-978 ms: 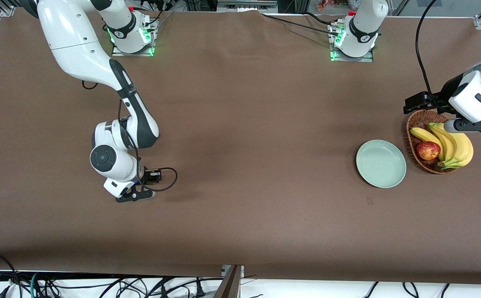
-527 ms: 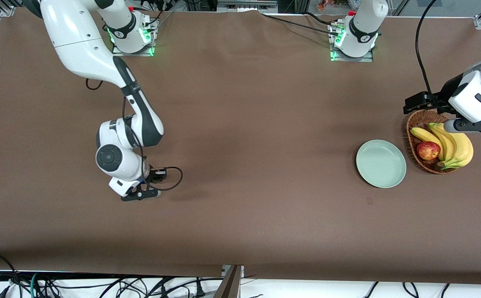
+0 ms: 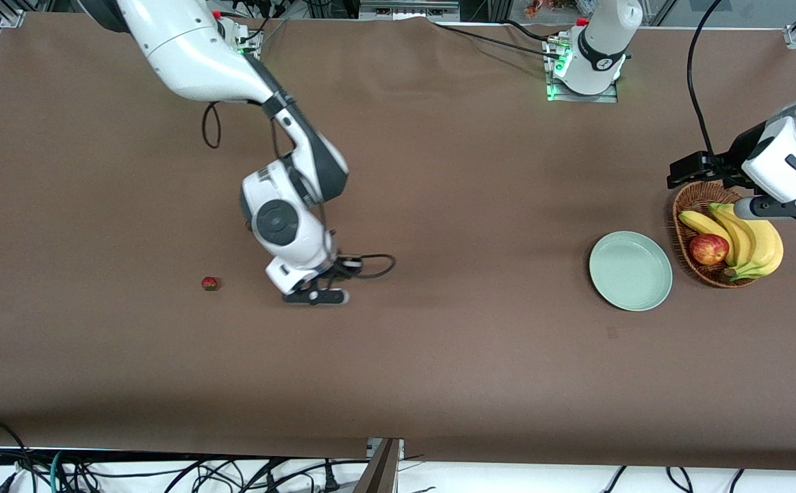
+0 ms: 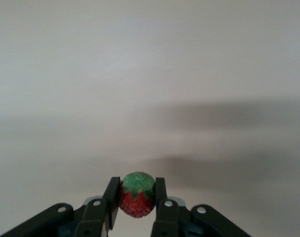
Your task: Collect all strawberries into plate
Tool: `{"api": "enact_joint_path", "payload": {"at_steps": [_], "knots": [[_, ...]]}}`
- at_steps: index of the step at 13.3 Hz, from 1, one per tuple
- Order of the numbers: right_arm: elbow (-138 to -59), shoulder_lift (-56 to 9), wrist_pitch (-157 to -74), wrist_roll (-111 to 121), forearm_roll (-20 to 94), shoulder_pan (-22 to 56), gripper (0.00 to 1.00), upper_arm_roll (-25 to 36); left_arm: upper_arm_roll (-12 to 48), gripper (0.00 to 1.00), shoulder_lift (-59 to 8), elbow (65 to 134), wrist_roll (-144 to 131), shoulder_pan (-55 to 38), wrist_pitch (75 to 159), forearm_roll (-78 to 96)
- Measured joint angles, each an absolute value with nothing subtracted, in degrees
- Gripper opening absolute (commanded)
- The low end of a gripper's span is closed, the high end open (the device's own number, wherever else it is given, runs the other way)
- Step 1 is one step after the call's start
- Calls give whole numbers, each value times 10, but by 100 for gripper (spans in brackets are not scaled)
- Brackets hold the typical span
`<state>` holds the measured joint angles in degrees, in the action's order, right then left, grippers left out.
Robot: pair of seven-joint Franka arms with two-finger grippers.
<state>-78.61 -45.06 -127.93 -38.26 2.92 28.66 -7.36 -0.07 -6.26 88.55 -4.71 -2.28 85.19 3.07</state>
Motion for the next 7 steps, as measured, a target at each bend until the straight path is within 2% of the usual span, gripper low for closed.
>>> {"api": "enact_joint_path", "payload": {"at_steps": [3, 7], "knots": [[-743, -483, -1321, -525, 29, 355, 14, -77, 1, 100, -69, 886, -47, -25, 852, 31], [-736, -524, -1426, -627, 29, 410, 20, -78, 3, 100, -88, 885, -45, -28, 852, 31]]}}
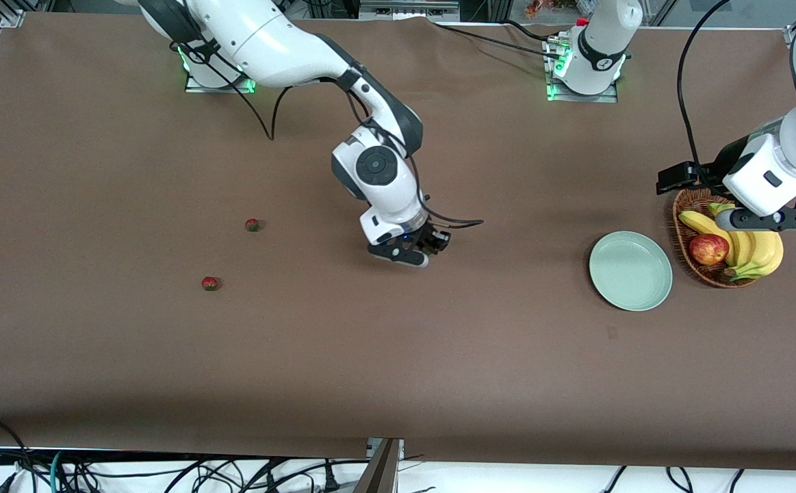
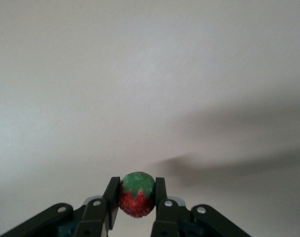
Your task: Collect all strawberries into plate
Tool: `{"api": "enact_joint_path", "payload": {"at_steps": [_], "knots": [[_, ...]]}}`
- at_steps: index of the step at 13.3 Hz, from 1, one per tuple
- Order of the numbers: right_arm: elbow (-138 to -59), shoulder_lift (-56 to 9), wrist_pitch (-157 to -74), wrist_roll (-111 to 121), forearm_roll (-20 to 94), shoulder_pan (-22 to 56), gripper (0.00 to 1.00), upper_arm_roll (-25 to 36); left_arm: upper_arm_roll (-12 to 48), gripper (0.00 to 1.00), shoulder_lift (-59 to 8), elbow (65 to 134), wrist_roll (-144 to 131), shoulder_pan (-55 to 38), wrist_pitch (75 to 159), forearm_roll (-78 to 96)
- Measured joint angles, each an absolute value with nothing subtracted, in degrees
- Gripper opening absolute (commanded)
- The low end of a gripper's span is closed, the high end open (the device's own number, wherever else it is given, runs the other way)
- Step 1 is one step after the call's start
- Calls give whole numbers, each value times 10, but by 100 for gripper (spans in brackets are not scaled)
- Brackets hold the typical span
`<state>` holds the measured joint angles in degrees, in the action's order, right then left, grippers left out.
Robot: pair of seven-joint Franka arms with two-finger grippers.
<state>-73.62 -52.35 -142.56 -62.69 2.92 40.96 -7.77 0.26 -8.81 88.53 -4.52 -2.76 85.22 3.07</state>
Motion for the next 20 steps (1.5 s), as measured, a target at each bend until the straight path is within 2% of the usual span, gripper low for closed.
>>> {"api": "enact_joint_path", "payload": {"at_steps": [2, 4, 5, 6, 7, 8, 9, 13, 20], "knots": [[-735, -548, -1474, -648, 29, 425, 22, -78, 3, 100, -103, 885, -43, -30, 859, 31], [-734, -572, -1521, -663, 29, 436, 34, -77, 3, 100, -131, 886, -42, -34, 895, 31], [-733, -578, -1534, -678, 29, 442, 41, -78, 3, 100, -144, 886, -41, -37, 914, 31], [-731, -579, -1538, -692, 29, 446, 56, -78, 5, 100, -155, 888, -41, -41, 934, 31], [-724, -578, -1535, -700, 29, 450, 64, -78, 9, 100, -169, 893, -41, -44, 959, 31], [-714, -574, -1516, -702, 29, 451, 73, -76, 15, 100, -184, 905, -42, -46, 996, 32], [-703, -568, -1482, -702, 28, 451, 75, -72, 22, 100, -201, 922, -42, -47, 1038, 37], [-665, -525, -1335, -664, 27, 435, 99, -43, 56, 100, -262, 965, -54, -49, 1151, 51], [-659, -431, -1073, -326, 27, 287, 99, -30, 123, 100, -307, 1007, -171, -86, 1262, 51]]}}
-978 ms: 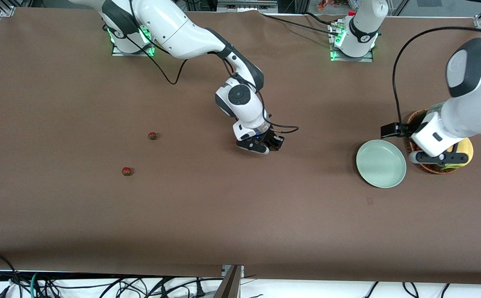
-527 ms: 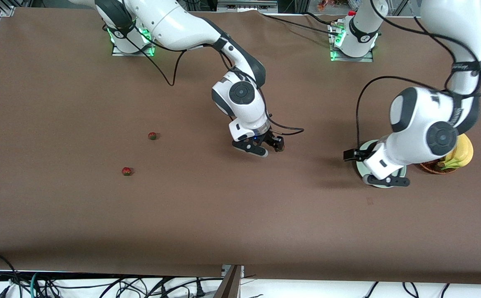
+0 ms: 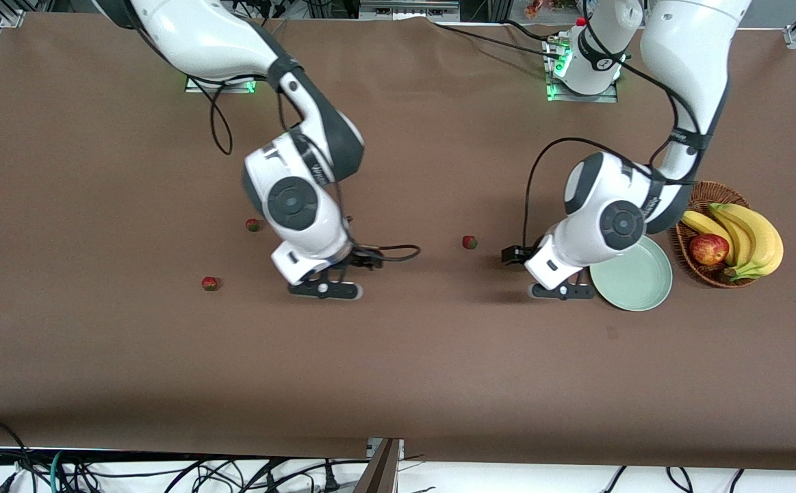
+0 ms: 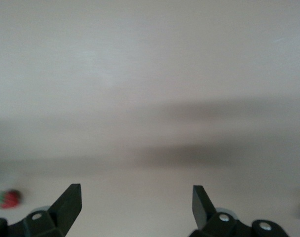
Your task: Collect all strawberries into plate
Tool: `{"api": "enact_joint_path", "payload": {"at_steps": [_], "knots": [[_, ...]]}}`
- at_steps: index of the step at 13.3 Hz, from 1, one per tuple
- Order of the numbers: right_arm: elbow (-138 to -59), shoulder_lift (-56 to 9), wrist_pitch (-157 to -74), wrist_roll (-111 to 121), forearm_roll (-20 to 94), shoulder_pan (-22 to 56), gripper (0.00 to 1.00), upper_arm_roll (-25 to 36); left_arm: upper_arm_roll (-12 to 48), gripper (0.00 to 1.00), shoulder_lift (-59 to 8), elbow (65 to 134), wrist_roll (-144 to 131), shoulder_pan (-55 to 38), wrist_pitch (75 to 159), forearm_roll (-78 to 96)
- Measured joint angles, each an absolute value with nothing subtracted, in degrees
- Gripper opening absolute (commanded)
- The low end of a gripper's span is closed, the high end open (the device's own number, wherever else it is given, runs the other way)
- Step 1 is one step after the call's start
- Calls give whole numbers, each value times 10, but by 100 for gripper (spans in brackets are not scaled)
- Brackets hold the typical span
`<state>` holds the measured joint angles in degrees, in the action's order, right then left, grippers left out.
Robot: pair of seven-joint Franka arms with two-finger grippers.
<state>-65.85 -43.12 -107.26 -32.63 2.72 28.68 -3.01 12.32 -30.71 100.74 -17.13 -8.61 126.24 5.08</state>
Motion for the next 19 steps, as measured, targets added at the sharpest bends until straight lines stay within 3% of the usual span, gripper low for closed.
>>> {"api": "enact_joint_path", "payload": {"at_steps": [7, 11, 14, 15, 18, 19], "knots": [[-735, -359, -1001, -182, 27, 268, 99, 37, 189, 100, -363, 1010, -396, -126, 1318, -93], [-786, -344, -1005, -145, 27, 267, 99, 64, 200, 100, -387, 1029, -474, -146, 1349, -140], [-844, -333, -1053, -137, 27, 267, 99, 72, 203, 99, -387, 1047, -481, -146, 1361, -140], [-878, -323, -1083, -132, 28, 267, 99, 75, 205, 86, -387, 1050, -482, -146, 1361, -140], [-1019, -285, -1212, -127, 28, 267, 99, 79, 209, 32, -386, 1055, -482, -146, 1361, -140], [-1069, -275, -1263, -127, 28, 267, 99, 80, 210, 18, -386, 1056, -482, -146, 1361, -140]]}}
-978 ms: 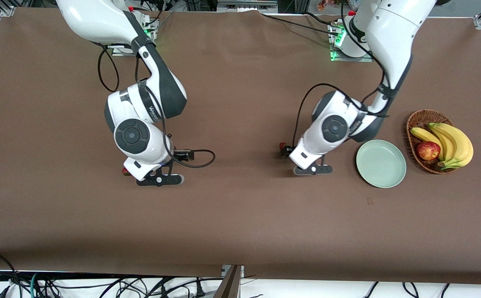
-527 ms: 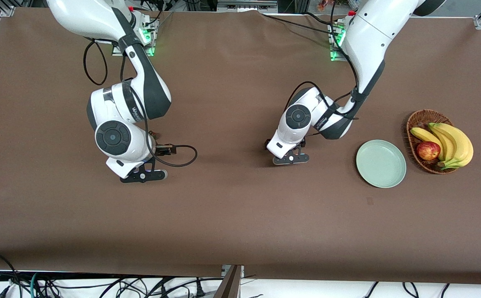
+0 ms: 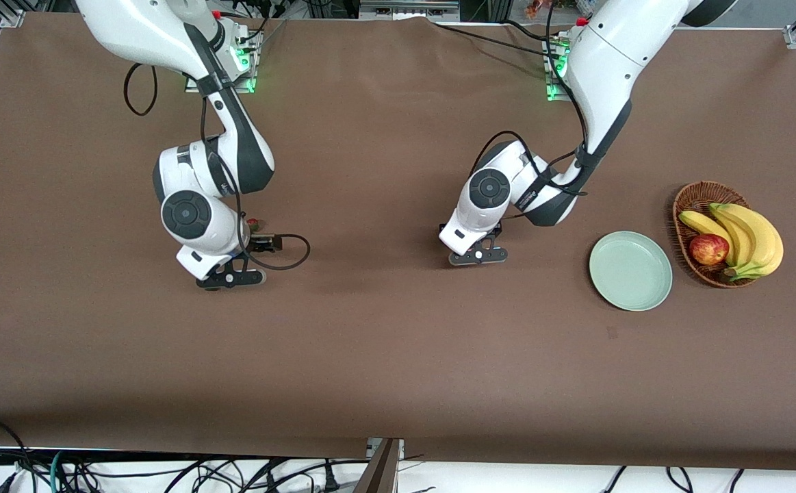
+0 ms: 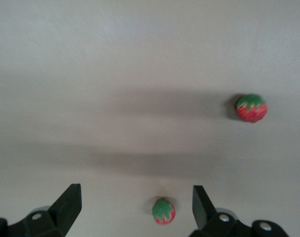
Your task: Collect all strawberries into plate
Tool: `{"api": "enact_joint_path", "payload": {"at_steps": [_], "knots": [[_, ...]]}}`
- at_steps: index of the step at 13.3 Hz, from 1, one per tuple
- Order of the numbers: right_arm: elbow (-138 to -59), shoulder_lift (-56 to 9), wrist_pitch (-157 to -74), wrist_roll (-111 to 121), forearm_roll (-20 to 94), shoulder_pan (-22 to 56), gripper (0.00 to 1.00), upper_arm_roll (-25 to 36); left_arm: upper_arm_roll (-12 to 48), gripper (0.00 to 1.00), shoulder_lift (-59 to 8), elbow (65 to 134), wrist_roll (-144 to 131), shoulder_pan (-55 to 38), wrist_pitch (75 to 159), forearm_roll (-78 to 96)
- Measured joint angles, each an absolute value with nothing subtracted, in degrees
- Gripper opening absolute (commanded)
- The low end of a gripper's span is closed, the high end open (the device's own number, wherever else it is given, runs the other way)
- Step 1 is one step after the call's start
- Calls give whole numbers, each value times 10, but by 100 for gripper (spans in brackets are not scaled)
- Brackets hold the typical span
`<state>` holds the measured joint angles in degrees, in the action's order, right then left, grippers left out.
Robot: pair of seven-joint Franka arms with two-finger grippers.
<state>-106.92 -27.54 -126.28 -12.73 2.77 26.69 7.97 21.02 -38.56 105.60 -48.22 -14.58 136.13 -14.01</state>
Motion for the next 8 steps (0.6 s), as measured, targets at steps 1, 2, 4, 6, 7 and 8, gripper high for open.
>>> {"api": "enact_joint_path", "payload": {"at_steps": [1, 2, 4, 6, 7, 8], "knots": [[-1114, -270, -1310, -127, 28, 267, 99, 80, 211, 8, -385, 1057, -482, -146, 1361, -140], [-1147, -270, -1345, -127, 28, 267, 99, 80, 212, 1, -385, 1058, -483, -145, 1362, -140], [-1180, -272, -1367, -127, 28, 266, 99, 81, 212, 0, -382, 1060, -483, -144, 1362, -140], [-1193, -272, -1367, -127, 28, 262, 99, 83, 211, 0, -373, 1060, -472, -133, 1363, -141], [-1199, -272, -1367, -126, 28, 261, 98, 84, 211, 0, -361, 1060, -439, -118, 1362, -141], [-1206, -272, -1366, -124, 28, 259, 97, 84, 210, 0, -344, 1060, -395, -96, 1353, -141]]}}
